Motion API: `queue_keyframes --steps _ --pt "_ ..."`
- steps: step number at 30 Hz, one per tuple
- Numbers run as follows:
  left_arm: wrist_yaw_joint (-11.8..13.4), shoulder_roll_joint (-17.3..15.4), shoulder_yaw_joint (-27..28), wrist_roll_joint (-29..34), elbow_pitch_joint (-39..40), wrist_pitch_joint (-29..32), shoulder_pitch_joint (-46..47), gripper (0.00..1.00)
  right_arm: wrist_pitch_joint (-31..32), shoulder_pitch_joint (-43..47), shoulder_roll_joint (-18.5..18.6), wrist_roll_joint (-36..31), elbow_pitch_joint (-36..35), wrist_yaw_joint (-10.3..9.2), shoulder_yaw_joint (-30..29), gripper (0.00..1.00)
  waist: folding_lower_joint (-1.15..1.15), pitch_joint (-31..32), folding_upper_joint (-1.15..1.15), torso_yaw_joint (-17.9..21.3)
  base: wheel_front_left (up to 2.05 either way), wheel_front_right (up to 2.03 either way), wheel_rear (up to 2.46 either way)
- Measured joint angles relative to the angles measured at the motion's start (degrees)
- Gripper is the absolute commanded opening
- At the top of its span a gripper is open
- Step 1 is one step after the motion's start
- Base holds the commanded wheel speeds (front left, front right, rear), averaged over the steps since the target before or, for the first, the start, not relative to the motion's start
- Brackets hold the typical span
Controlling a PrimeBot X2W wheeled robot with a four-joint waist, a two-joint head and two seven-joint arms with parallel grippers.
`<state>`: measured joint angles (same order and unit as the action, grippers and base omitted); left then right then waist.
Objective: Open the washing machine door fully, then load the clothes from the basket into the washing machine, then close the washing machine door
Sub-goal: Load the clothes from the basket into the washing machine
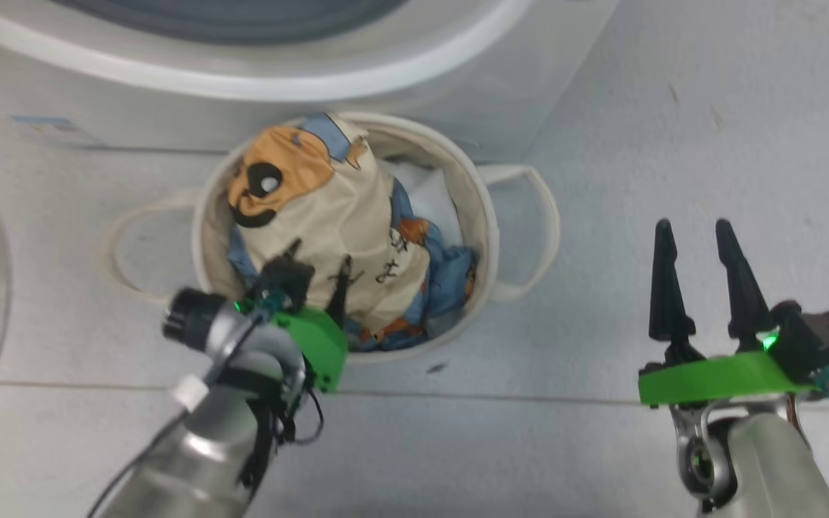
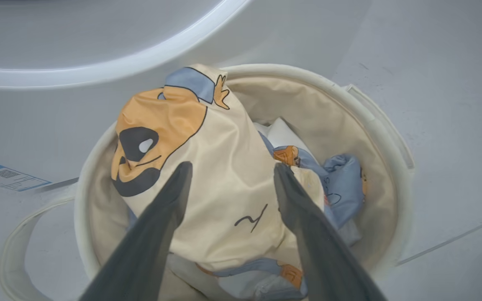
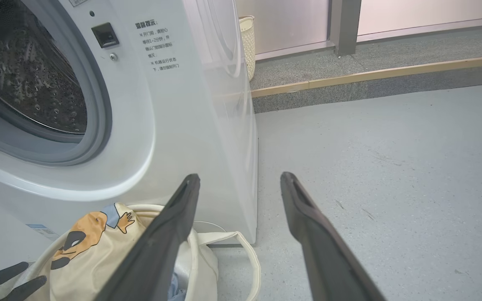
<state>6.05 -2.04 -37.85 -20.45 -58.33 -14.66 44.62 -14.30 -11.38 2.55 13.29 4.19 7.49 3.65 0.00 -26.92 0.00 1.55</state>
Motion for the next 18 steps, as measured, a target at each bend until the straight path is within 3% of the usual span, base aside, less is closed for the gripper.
queue_keyframes --steps 6,18 --pt "3.6 0.1 -0.8 -1.8 -9.3 1.8 9.2 1.0 0.0 -4.1 0.0 1.5 -1.4 0.0 1.2 1.0 0.01 -6.5 0.0 2.7 0.0 0.0 0.0" --pt "6.0 0.3 -5.8 -3.9 -13.8 10.1 18.0 1.0 0.0 -9.2 0.2 4.3 -2.6 0.0 0.1 1.0 0.01 -15.7 0.0 6.9 0.0 0.0 0.0"
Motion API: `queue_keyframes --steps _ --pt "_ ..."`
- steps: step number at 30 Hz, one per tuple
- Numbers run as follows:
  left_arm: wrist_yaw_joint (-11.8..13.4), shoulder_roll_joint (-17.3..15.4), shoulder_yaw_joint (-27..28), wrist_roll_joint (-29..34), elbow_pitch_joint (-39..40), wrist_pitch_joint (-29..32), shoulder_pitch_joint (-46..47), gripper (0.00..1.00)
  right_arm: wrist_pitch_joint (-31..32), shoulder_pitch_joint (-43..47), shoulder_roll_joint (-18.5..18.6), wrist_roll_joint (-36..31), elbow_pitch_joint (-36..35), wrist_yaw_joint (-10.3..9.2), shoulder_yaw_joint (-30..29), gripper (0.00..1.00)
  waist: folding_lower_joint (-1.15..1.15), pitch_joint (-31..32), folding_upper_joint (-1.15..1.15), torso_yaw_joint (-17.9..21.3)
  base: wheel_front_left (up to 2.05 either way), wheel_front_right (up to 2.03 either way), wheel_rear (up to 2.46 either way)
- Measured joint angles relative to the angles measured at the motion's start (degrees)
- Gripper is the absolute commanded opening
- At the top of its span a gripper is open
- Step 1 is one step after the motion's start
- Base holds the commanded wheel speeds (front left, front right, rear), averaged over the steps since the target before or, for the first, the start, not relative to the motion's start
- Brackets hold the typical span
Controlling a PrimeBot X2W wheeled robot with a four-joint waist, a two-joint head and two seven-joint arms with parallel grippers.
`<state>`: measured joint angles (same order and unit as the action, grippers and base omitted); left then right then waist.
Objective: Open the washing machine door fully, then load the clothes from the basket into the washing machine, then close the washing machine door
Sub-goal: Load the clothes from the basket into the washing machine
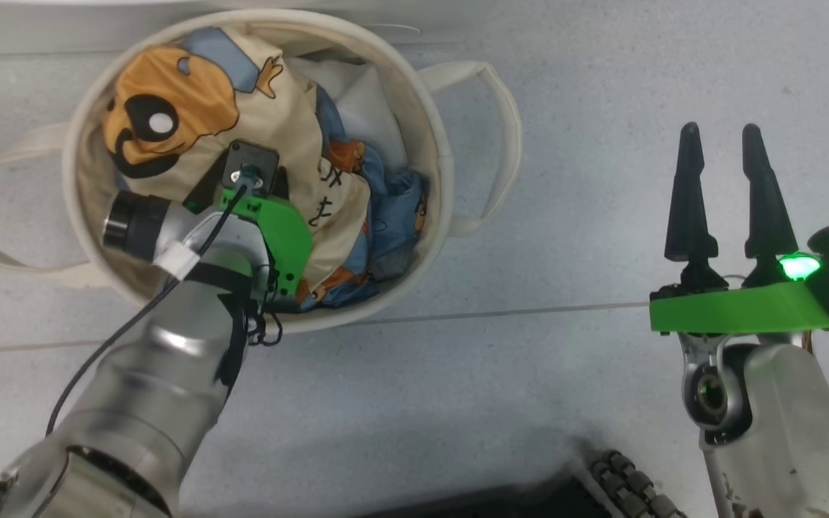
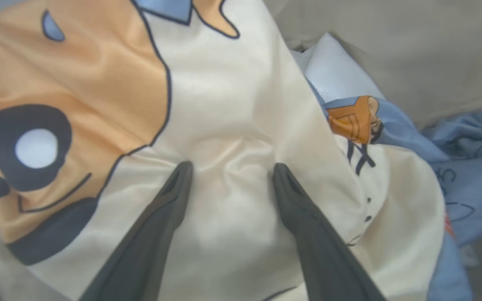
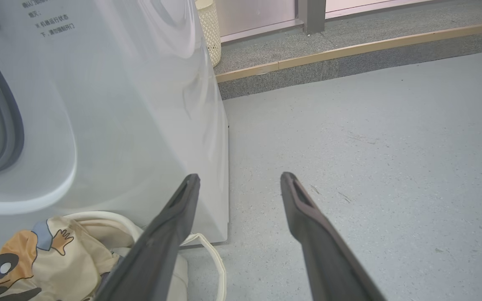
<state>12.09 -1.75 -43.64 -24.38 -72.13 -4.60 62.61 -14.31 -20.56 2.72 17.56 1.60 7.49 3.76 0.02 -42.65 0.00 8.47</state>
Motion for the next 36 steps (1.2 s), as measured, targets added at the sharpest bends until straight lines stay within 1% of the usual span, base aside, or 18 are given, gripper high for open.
queue_keyframes --steps 4,6,7,8,12,14,18,21,23,26,28,29,33,36 --pt "2.8 0.0 -2.3 1.2 -1.3 3.6 1.9 1.0 0.0 -0.8 0.0 -0.5 0.0 0.0 0.3 1.0 0.0 -1.3 0.0 0.7 0.0 0.0 0.0" --pt "3.5 0.0 -3.1 1.8 -1.5 4.4 2.6 1.0 0.0 -0.9 0.0 -0.9 0.0 0.0 0.5 1.0 -0.01 -1.7 0.0 0.9 0.0 0.0 0.0" --pt "3.5 0.0 -3.3 1.8 -1.6 4.6 2.8 0.97 0.0 -1.0 0.0 -0.9 0.0 0.0 0.6 1.0 -0.01 -1.9 0.0 0.9 0.0 0.0 0.0" --pt "3.5 0.0 -3.4 1.8 -1.7 4.5 2.9 0.0 0.0 -1.1 0.0 -1.0 0.0 0.0 0.7 1.0 -0.01 -2.0 0.0 1.0 0.0 0.0 0.0" --pt "3.5 0.0 -3.5 1.7 -1.9 3.4 3.1 0.0 0.0 -1.4 0.0 -1.1 -0.3 0.0 0.5 1.0 -0.01 -2.2 0.0 0.7 0.0 0.0 0.0" --pt "3.0 0.0 -3.2 1.2 -2.0 2.4 3.1 0.0 -0.2 -1.4 0.0 -1.6 -0.3 0.0 0.3 1.0 -0.01 -2.2 0.0 0.2 0.0 0.0 0.0" --pt "3.0 0.0 -2.6 0.0 -2.1 -1.7 3.0 0.0 -0.4 -1.4 0.0 -2.1 -0.3 0.0 0.2 1.0 -0.01 -1.4 0.0 -1.1 0.0 0.0 0.0" --pt "2.9 0.0 -1.8 -0.9 -2.1 -6.4 2.9 0.0 -0.4 -1.4 0.0 -2.6 0.0 0.0 0.1 1.0 -0.01 -0.1 0.0 -2.2 0.0 0.0 0.0" --pt "2.0 0.0 -1.3 -1.8 -1.8 -8.1 2.3 0.0 -0.4 -1.4 0.0 -3.0 0.4 0.0 -0.1 1.0 -0.01 1.0 0.0 -2.9 0.0 0.0 0.0" --pt "1.9 0.0 -0.3 -2.6 0.0 -9.6 0.4 0.0 -0.4 -1.4 0.0 -3.2 1.0 0.0 -0.4 1.0 -0.01 3.3 0.0 -4.0 0.0 0.0 0.0" --pt "2.1 -0.2 0.3 -2.8 3.4 -9.6 -1.4 0.0 -0.4 -1.2 0.0 -3.3 1.3 0.0 -0.7 1.0 -0.01 5.1 0.0 -4.7 0.0 0.0 0.0" --pt "2.1 -0.2 0.3 -2.8 3.4 -9.6 -1.4 0.0 -0.4 -1.2 0.0 -3.3 1.3 0.0 -0.7 1.0 -0.01 5.1 0.0 -4.7 0.0 0.0 0.0" --pt "3.7 -1.3 3.3 -0.3 15.5 -9.7 -5.5 0.0 -0.4 0.3 0.0 -3.4 1.5 0.0 -1.5 1.0 -0.01 9.3 0.0 -6.2 0.0 0.0 0.0" --pt "4.0 -2.6 6.9 2.1 23.6 -9.7 -10.2 0.0 -0.4 3.0 0.0 -3.4 2.5 0.0 -1.8 1.0 -0.02 12.8 0.0 -7.2 0.0 0.0 0.0"
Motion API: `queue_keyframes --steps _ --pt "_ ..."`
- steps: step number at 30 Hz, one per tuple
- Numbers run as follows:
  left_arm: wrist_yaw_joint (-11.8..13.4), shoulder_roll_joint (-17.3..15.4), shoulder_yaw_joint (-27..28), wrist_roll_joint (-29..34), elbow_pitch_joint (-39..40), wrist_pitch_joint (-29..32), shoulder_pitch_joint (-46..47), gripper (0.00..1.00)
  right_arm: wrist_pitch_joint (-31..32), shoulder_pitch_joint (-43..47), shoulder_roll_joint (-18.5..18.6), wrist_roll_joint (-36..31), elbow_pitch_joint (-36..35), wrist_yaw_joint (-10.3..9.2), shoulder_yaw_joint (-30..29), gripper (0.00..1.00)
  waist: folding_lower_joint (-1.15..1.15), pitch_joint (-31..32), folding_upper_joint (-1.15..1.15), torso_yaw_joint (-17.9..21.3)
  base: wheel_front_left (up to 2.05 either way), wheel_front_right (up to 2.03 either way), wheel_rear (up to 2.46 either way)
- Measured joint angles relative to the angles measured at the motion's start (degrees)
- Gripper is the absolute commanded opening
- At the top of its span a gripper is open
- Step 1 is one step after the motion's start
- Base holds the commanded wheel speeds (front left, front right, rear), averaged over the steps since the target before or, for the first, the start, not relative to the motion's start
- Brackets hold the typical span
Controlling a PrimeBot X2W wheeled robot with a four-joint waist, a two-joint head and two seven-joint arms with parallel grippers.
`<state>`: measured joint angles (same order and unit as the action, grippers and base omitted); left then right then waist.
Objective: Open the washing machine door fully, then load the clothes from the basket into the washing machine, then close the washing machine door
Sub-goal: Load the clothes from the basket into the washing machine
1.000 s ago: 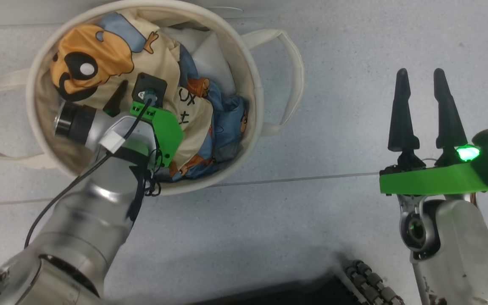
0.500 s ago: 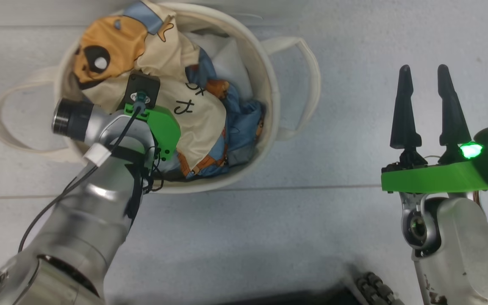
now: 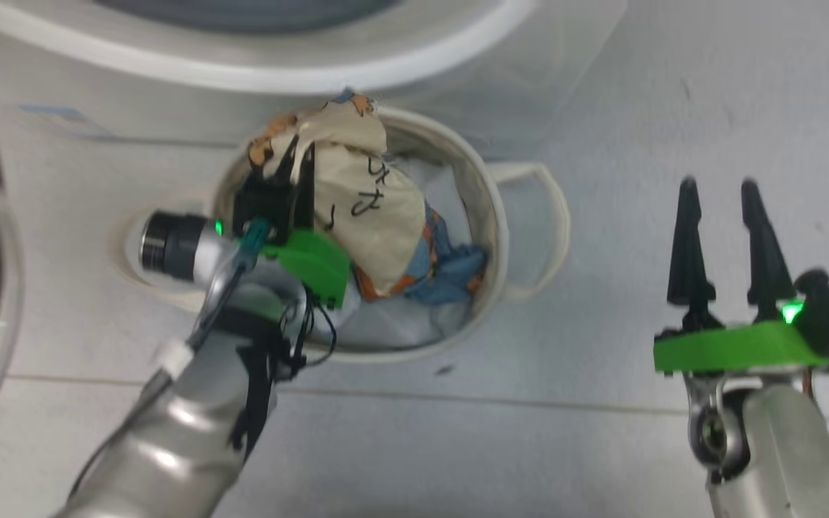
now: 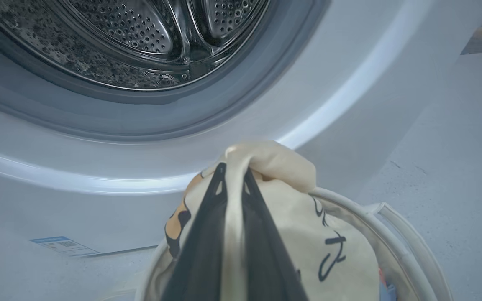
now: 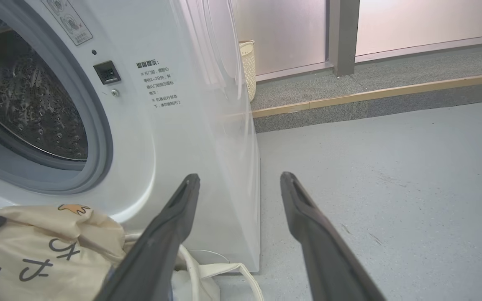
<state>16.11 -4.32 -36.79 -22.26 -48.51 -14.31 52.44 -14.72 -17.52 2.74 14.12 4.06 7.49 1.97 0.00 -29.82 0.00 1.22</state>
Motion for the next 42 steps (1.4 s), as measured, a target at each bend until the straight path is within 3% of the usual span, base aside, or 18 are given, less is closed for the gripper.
queue_keyframes --steps 6,19,30,42 --pt "-0.2 -1.1 6.1 6.3 13.8 0.0 -10.6 0.0 0.0 4.4 0.0 0.0 1.1 0.0 -0.5 1.0 0.0 7.4 0.0 -1.9 0.0 0.0 0.0" --pt "-5.6 -0.9 11.8 16.5 37.4 0.0 -28.0 0.0 0.0 11.7 0.0 1.1 2.0 0.0 -0.8 1.0 -0.01 20.9 0.0 -4.6 0.0 0.0 0.0" --pt "-8.0 0.1 14.9 17.6 42.5 0.0 -35.4 0.0 0.0 13.4 -0.1 1.7 2.3 0.0 0.0 1.0 -0.01 24.0 0.0 -5.1 0.0 0.0 0.0" --pt "-9.2 0.9 18.8 18.2 42.5 0.0 -35.6 0.0 0.0 13.5 -0.1 2.1 2.2 0.0 1.1 1.0 0.0 22.5 0.0 -3.7 0.0 0.0 0.0"
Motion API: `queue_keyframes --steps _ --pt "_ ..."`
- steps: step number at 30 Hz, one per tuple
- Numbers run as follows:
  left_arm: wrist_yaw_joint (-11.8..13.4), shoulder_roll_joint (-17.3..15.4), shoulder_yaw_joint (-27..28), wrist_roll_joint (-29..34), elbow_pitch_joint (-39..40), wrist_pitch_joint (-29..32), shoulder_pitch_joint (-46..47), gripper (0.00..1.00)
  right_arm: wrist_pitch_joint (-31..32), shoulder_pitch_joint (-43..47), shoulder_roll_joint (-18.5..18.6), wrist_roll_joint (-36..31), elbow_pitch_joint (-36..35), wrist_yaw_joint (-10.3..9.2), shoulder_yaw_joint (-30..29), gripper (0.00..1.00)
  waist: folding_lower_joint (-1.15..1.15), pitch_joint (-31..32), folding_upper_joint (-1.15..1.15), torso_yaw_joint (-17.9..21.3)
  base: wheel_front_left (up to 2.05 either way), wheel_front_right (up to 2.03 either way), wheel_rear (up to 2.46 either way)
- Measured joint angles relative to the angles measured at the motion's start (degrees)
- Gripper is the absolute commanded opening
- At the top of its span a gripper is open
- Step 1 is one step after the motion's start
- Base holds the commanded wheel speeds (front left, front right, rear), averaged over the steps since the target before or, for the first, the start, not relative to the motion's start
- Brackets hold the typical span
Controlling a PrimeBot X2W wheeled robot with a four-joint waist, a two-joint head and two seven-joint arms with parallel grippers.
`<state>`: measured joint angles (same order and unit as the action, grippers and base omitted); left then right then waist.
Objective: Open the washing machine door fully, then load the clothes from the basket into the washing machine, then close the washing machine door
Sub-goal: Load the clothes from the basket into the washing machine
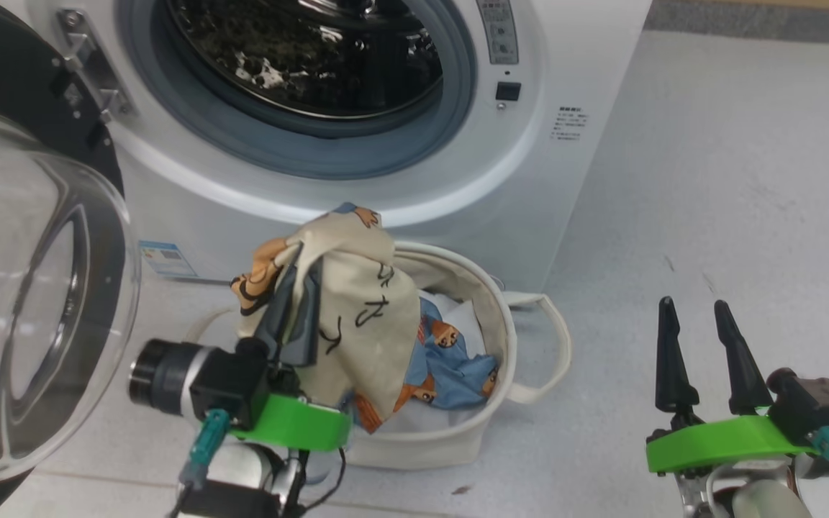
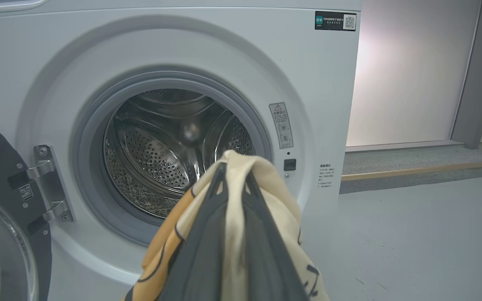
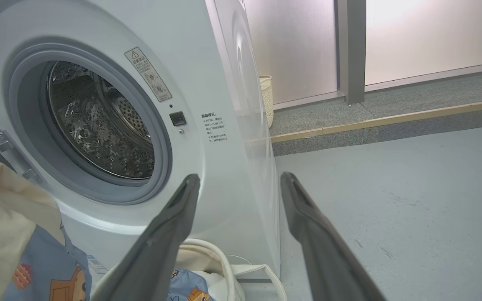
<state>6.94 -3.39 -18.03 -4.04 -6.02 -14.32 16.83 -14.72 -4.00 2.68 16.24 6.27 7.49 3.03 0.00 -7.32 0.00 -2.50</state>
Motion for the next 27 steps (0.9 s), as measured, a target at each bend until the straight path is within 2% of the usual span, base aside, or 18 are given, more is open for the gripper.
queue_keyframes --steps 8,16,23,27 --pt "-1.3 0.4 3.4 1.4 -1.0 0.0 7.8 0.0 0.0 -1.0 0.0 0.0 -0.9 0.0 0.2 1.0 0.0 -5.3 0.0 1.7 0.0 0.0 0.0" --pt "-2.5 -0.5 8.2 1.7 -3.7 -0.4 19.4 0.0 0.0 -7.0 0.0 0.1 -2.8 0.0 1.7 1.0 0.0 -12.3 0.0 4.7 0.0 0.0 0.0" --pt "-5.0 -3.9 15.1 0.5 -11.4 -0.4 37.0 0.0 0.0 -11.1 0.0 2.4 -5.4 0.0 2.5 1.0 0.0 -21.0 0.0 9.2 0.0 0.0 0.0" --pt "-5.0 -5.3 17.1 0.6 -20.1 -0.4 48.1 0.0 0.0 -13.8 0.0 3.6 -5.7 0.0 2.8 1.0 0.01 -26.3 0.0 11.8 0.0 0.0 0.0"
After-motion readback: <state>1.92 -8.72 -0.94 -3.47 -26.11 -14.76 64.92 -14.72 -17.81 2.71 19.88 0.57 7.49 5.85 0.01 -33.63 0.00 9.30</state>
